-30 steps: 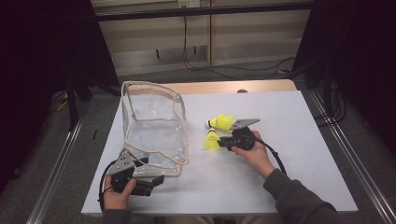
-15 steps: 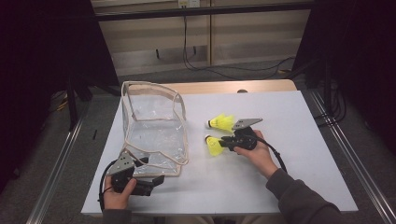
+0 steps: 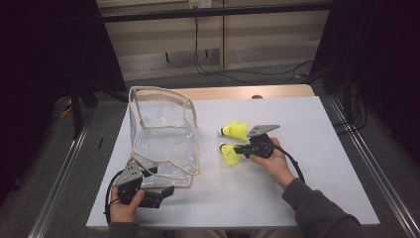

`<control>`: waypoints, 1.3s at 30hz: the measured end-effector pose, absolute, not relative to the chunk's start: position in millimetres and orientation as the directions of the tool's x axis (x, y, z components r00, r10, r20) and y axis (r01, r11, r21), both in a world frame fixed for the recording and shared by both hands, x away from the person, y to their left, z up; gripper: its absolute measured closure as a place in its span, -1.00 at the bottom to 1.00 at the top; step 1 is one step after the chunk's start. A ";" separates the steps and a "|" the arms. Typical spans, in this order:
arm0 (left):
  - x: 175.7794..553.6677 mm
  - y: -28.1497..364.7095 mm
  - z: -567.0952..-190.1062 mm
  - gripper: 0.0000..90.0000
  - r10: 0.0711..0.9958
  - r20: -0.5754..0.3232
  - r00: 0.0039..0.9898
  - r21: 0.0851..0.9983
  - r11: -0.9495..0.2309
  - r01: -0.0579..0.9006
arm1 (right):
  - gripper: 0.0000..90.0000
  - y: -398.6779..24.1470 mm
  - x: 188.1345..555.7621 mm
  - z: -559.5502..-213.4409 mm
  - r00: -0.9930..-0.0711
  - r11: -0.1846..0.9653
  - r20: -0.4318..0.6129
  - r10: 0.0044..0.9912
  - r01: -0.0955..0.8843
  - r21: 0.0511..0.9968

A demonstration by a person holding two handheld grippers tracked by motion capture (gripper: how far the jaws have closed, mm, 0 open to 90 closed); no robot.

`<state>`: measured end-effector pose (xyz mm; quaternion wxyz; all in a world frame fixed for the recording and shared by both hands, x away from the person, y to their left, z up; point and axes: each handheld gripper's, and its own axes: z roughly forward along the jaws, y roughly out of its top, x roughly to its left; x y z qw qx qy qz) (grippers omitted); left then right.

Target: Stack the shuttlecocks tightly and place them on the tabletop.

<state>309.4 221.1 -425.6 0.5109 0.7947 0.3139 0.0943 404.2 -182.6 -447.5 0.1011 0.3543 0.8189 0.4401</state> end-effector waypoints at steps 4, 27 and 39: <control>309.3 221.2 -425.5 -0.90 0.595 -0.170 0.785 0.871 -0.282 0.402 | 0.98 -185.7 402.6 -444.2 -0.736 0.363 0.143 0.661 0.481 0.798; 309.2 220.9 -424.9 -0.90 0.598 -0.167 0.784 0.871 -0.283 0.401 | 0.98 -222.5 389.4 -430.3 -0.743 0.362 0.120 0.658 0.451 0.816; 309.1 220.8 -424.9 -0.90 0.598 -0.165 0.784 0.871 -0.285 0.401 | 0.98 -239.7 385.4 -428.8 -0.727 0.347 0.114 0.678 0.452 0.822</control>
